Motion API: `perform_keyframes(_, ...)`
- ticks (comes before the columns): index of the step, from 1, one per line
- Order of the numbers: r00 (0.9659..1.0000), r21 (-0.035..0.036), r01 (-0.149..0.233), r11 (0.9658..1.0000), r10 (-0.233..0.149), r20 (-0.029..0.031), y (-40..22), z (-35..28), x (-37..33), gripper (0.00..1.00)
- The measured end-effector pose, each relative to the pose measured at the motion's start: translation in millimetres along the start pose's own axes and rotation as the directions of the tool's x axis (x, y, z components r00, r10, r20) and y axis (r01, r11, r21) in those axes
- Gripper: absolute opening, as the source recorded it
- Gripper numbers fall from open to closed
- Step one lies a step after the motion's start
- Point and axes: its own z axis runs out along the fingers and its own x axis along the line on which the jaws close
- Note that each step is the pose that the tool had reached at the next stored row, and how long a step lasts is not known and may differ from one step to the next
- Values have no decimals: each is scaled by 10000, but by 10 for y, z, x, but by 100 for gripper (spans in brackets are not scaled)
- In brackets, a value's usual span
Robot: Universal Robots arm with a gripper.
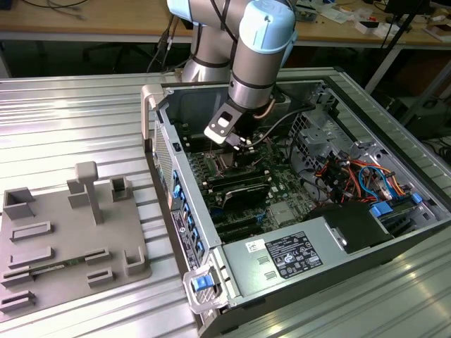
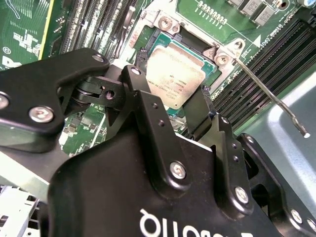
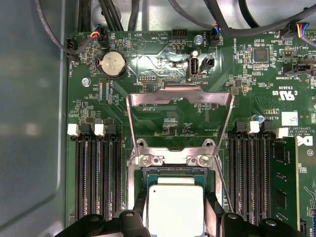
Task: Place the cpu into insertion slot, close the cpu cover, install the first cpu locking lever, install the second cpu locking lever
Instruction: 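Place the cpu into insertion slot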
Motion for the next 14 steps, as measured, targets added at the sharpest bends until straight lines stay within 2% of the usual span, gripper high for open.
perform_keyframes(14, 10000, 2, -15, 10000, 15, 1, -1, 6, -1, 55)
